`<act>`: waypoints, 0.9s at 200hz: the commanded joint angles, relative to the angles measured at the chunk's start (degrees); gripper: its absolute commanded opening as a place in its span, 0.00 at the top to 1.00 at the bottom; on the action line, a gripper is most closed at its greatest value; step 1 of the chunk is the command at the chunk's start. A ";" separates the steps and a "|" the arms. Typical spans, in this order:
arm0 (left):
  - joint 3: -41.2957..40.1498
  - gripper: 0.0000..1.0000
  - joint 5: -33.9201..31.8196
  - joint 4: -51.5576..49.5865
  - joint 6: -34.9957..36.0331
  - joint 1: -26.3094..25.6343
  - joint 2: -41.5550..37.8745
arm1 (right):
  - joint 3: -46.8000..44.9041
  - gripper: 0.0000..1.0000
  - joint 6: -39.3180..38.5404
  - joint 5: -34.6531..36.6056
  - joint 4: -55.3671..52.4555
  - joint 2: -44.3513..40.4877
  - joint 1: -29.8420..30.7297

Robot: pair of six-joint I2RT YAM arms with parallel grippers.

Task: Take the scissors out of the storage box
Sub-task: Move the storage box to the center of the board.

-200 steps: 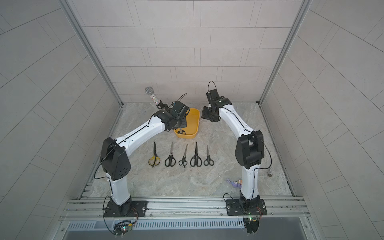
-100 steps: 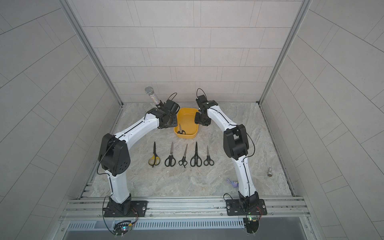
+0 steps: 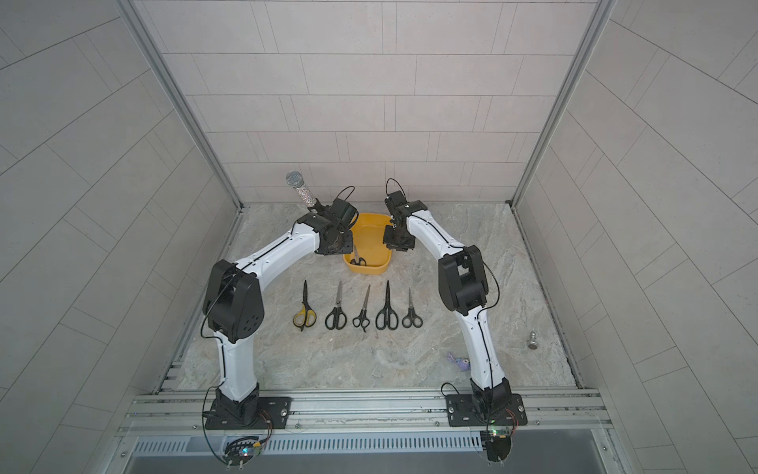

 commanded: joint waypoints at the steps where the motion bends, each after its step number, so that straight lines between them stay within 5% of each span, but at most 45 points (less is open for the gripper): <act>1: -1.42 0.57 -1.18 -0.29 1.36 -0.21 -3.03 | 1.50 0.71 -0.11 0.90 -1.77 2.14 0.25; 136: -4.23 0.58 -0.76 1.98 1.73 0.05 -4.58 | 2.19 0.89 -4.43 6.51 -4.80 1.54 -5.59; 148: -4.19 0.58 -0.64 1.98 1.86 0.05 -4.45 | 2.63 0.84 -6.15 6.79 -4.79 1.55 -6.48; 166: -3.94 0.58 -0.41 1.80 2.04 0.06 -4.18 | 5.23 0.59 -9.27 9.23 -6.71 2.00 -6.86; 180: -3.95 0.58 -0.37 1.63 2.09 0.11 -4.18 | 6.65 0.52 -10.82 10.85 -7.88 1.29 -6.90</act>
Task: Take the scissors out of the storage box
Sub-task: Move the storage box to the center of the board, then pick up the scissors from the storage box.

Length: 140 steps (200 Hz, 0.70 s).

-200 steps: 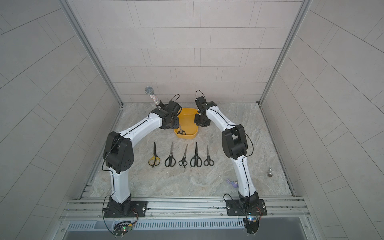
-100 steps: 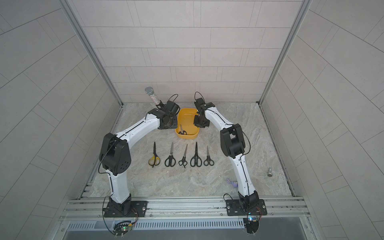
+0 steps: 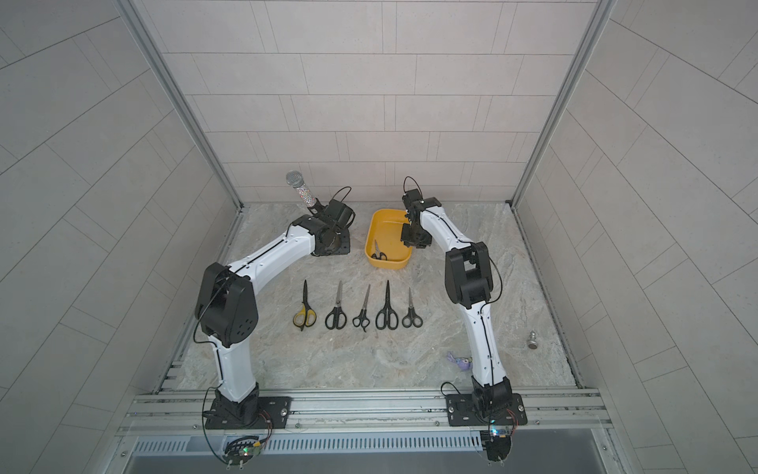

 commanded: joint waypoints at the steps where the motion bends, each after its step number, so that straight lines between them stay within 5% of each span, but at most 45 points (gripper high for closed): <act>1: -0.39 0.58 0.04 -0.34 0.84 0.06 -1.43 | 3.30 0.52 -4.51 4.83 -3.81 -1.72 0.27; 50: -0.30 0.58 0.29 -0.42 0.84 0.12 -1.18 | 5.01 0.48 -9.62 5.45 -1.62 -7.43 2.65; 99: -0.76 0.58 0.42 -0.92 0.88 1.59 -2.21 | 5.24 0.51 -12.66 -10.01 -0.83 -2.98 5.91; 140: -1.47 0.58 0.46 -0.96 1.11 2.03 -3.49 | 5.33 0.53 -15.13 -10.29 -1.35 0.61 7.41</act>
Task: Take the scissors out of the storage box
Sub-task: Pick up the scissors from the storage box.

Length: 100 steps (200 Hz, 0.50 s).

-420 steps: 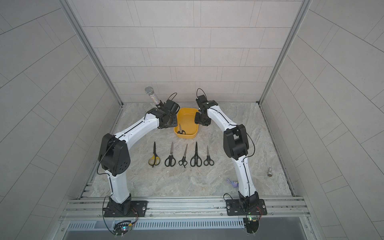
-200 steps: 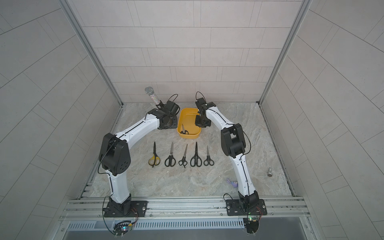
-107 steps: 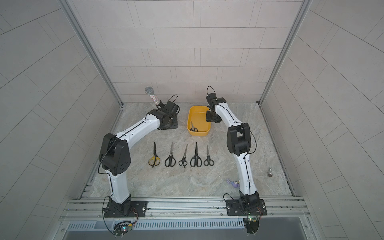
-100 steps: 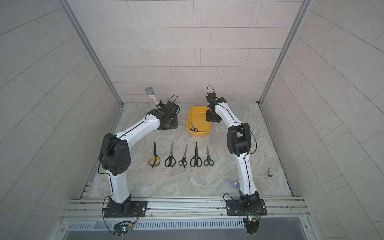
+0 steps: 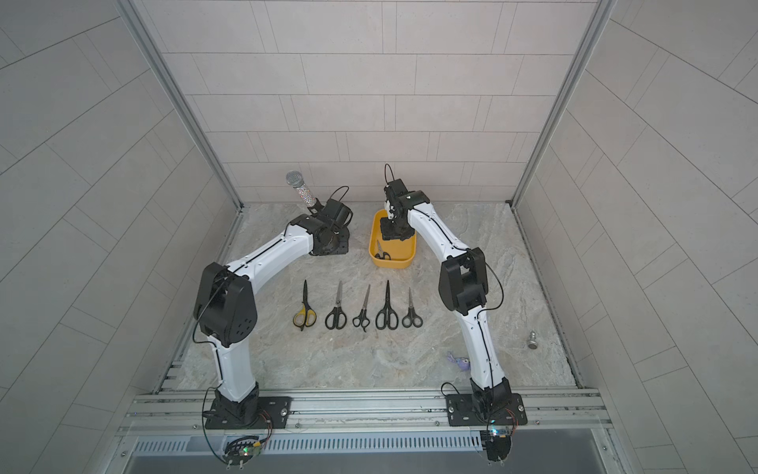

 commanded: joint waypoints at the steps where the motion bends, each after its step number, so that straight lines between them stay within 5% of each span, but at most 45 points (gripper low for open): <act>1: -1.06 0.58 -0.15 -0.80 0.80 0.45 -3.05 | 0.13 0.53 -2.59 -0.85 -1.62 2.58 0.52; 100: -3.07 0.58 0.00 -0.76 1.15 0.88 -5.25 | 1.66 0.55 -1.63 6.31 -2.83 8.51 3.45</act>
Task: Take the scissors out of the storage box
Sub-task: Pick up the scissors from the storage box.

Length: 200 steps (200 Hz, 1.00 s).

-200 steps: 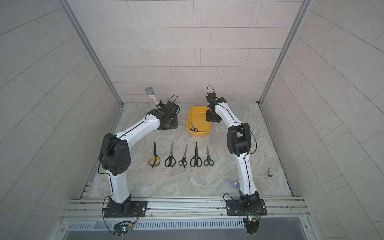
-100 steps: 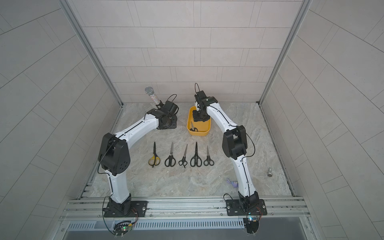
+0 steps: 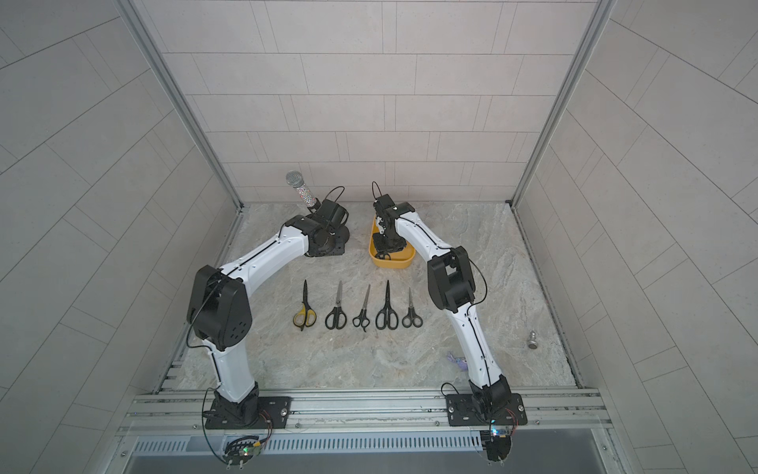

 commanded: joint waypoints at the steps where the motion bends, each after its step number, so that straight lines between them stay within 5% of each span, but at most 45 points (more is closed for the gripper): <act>1: -0.75 0.58 -0.19 -0.63 0.78 0.41 -2.91 | 1.46 0.55 0.69 3.54 -2.60 2.18 0.00; 108: -3.37 0.58 -0.04 -0.61 1.64 2.13 -5.70 | 6.13 0.59 9.73 16.74 -6.49 7.61 -0.14; 200: -5.58 0.58 2.37 0.29 1.02 2.37 -7.22 | 8.75 0.60 10.24 15.29 -0.90 4.14 -1.36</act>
